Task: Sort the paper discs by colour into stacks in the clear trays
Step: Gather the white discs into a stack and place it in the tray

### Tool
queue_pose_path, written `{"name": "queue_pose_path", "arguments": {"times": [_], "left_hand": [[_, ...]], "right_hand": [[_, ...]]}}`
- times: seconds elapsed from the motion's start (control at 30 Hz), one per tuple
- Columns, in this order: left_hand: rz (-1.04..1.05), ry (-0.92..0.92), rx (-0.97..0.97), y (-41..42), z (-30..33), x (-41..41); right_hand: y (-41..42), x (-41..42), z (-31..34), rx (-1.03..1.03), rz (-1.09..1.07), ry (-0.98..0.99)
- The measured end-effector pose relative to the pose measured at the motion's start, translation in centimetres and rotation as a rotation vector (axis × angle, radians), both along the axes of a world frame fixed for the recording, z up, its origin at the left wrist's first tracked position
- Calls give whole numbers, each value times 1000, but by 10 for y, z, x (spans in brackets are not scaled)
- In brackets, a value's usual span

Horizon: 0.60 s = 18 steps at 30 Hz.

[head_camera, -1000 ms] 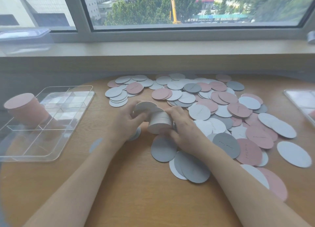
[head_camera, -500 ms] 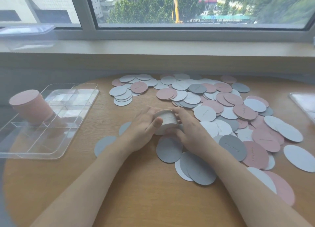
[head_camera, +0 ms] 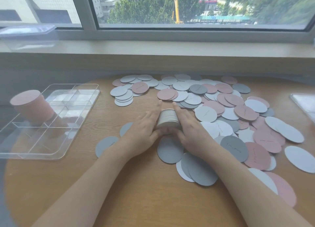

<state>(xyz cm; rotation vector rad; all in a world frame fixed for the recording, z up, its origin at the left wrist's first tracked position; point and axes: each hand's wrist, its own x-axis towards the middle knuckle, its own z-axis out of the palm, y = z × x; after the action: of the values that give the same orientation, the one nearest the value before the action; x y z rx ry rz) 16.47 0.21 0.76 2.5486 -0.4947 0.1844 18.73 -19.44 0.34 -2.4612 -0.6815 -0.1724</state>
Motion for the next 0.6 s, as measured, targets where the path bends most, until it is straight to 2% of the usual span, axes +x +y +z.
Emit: {"name": "queue_pose_path", "arguments": {"times": [0.07, 0.23, 0.43, 0.6], "left_hand": [[19, -54, 79, 0, -1, 1], [38, -8, -13, 0, -2, -1], [78, -10, 123, -6, -9, 3], [71, -51, 50, -3, -9, 2]], "right_hand": [[0, -2, 2, 23, 25, 38], [-1, -2, 4, 59, 32, -7], [3, -2, 4, -15, 45, -14], [-1, -4, 5, 12, 60, 53]]}}
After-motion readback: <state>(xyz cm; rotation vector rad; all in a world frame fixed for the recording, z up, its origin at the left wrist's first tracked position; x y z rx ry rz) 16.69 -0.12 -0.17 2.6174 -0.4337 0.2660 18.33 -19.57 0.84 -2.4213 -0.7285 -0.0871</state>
